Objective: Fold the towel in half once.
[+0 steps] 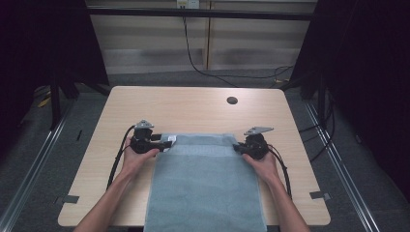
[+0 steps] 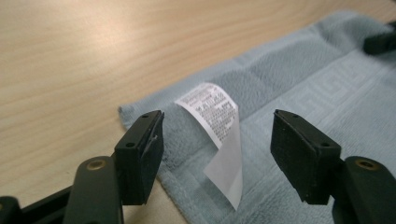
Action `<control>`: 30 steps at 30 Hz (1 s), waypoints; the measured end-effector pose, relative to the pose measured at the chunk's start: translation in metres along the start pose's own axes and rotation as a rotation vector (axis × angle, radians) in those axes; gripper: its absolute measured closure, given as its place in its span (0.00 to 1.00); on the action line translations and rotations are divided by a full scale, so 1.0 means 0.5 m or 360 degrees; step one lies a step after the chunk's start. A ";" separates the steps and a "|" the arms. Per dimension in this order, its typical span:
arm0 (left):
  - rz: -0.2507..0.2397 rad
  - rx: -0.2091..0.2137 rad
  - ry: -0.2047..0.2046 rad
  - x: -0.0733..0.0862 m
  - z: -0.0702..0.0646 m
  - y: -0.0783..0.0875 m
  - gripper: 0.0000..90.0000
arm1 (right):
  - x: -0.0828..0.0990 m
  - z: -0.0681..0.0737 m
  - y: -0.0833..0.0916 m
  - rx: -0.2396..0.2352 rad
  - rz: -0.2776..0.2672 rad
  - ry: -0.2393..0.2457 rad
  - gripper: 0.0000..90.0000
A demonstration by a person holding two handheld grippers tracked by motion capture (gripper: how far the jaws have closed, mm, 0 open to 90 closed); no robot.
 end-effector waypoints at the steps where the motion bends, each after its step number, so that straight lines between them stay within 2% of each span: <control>1: 0.0027 -0.0010 -0.0033 0.005 -0.002 -0.004 0.38 | 0.000 -0.001 0.000 -0.0005 -0.0005 -0.0001 0.91; 6: 0.0084 -0.0051 -0.0106 0.014 -0.008 -0.017 0.37 | 0.001 0.000 -0.001 -0.0006 -0.0024 -0.0024 0.91; 8: 0.0080 -0.0025 -0.0098 0.015 -0.005 -0.018 0.37 | 0.001 0.000 0.000 -0.0004 -0.0033 -0.0038 0.91; 10: 0.0083 -0.0031 -0.0105 0.016 -0.007 -0.018 0.37 | 0.002 0.001 0.000 -0.0001 -0.0033 -0.0038 0.91; 12: 0.0097 -0.0075 -0.0196 0.019 -0.014 -0.022 0.35 | 0.002 0.001 0.000 -0.0001 -0.0026 -0.0031 0.91; 13: 0.0102 -0.0094 -0.0224 0.020 -0.017 -0.023 0.34 | 0.002 0.001 0.000 -0.0002 -0.0027 -0.0035 0.91; 15: 0.0105 -0.0085 -0.0246 0.021 -0.023 -0.025 0.35 | 0.002 0.002 0.000 -0.0001 -0.0028 -0.0040 0.91; 16: 0.0106 -0.0079 -0.0265 0.022 -0.026 -0.023 0.38 | 0.002 0.003 0.000 0.0000 -0.0027 -0.0038 0.91; 17: 0.0108 -0.0043 -0.0268 0.023 -0.031 -0.022 0.43 | 0.002 0.004 0.000 0.0001 -0.0023 -0.0026 0.91; 20: 0.0107 -0.0015 -0.0290 0.025 -0.036 -0.019 0.54 | 0.002 0.009 0.000 -0.0001 -0.0014 -0.0026 0.91; 23: 0.0099 -0.0031 -0.0328 0.026 -0.037 -0.018 0.61 | 0.002 0.009 0.001 -0.0007 -0.0014 -0.0031 0.91; 26: 0.0093 -0.0006 -0.0321 0.027 -0.043 -0.018 0.74 | 0.002 0.011 0.001 -0.0008 -0.0013 -0.0043 0.91; 30: 0.0087 0.0059 -0.0274 0.028 -0.051 -0.020 0.89 | 0.003 0.011 0.003 -0.0018 -0.0013 -0.0080 0.90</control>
Point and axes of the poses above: each handheld gripper's, and its own axes: y roughly backward along the jaws, x roughly out of its underside, z roughly to its left, the point moved 6 cm from there along -y, roughly forward along the jaws
